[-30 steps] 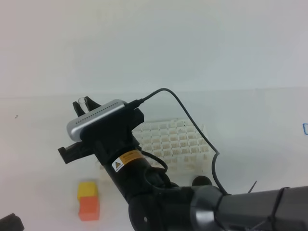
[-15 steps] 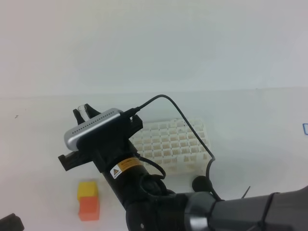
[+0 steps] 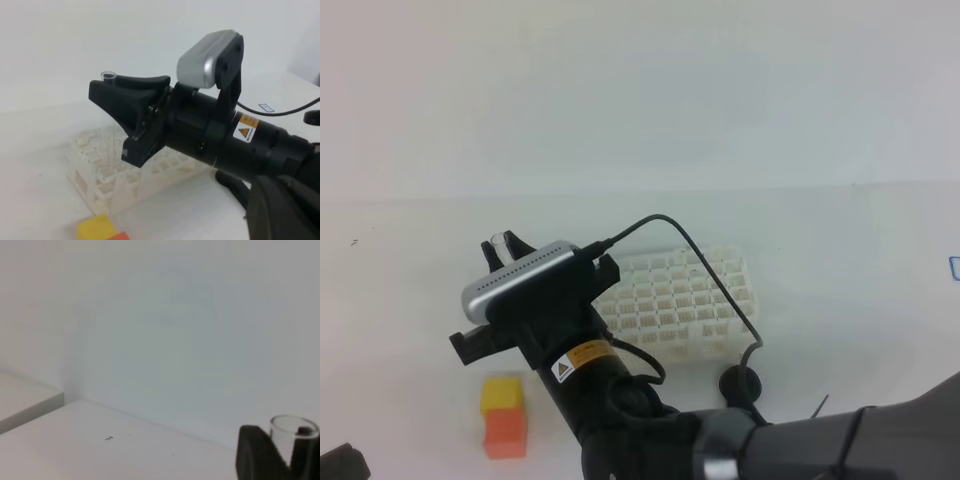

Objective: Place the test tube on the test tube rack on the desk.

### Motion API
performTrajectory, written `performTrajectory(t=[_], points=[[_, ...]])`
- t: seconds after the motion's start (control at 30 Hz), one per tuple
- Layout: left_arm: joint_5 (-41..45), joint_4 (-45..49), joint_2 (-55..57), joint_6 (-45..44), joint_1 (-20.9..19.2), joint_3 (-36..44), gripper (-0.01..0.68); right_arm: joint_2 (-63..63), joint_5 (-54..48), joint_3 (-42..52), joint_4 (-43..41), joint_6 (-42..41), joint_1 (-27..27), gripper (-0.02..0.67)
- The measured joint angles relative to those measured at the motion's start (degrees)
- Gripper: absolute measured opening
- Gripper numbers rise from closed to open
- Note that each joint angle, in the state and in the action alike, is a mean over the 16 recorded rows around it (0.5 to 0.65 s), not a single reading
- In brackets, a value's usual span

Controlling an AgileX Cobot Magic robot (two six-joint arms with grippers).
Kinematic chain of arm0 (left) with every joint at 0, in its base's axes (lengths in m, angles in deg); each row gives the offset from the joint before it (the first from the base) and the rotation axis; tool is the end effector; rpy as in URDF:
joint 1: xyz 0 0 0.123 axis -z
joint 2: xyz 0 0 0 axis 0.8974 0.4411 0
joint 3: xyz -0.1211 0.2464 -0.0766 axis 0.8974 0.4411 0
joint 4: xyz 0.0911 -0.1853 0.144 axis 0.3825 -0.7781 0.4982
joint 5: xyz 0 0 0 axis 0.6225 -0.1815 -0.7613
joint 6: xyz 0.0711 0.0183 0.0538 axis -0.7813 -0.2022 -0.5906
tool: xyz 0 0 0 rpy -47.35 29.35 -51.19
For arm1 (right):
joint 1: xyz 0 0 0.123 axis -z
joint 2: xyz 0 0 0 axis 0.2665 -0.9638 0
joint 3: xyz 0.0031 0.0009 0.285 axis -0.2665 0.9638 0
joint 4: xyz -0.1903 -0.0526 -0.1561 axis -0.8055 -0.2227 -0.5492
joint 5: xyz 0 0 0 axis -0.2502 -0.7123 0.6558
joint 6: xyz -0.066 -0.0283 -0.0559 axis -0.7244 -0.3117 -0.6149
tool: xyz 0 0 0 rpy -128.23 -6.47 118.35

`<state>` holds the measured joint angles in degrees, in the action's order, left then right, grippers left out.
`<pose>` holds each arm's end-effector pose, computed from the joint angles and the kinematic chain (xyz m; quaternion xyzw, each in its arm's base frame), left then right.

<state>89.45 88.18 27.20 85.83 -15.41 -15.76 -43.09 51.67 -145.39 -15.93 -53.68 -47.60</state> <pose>0.0402 -0.0188 0.2736 0.2120 0.7021 -0.2379 0.6368 0.2534 0.3975 0.1824 -0.2000 0.6225 0.1911 0.7321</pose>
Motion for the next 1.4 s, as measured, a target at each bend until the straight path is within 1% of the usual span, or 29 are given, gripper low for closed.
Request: performTrajectory(t=[0.6,1.4], points=[[0.3,0.0,0.0,0.0,0.0,0.6,-0.001,-2.1,1.6,-0.1,2.2,1.9,-0.3,0.128],[0.7,0.0,0.1,0.0,0.0,0.8,-0.001,-4.3,3.1,-0.7,2.2,3.0,-0.3,0.128]])
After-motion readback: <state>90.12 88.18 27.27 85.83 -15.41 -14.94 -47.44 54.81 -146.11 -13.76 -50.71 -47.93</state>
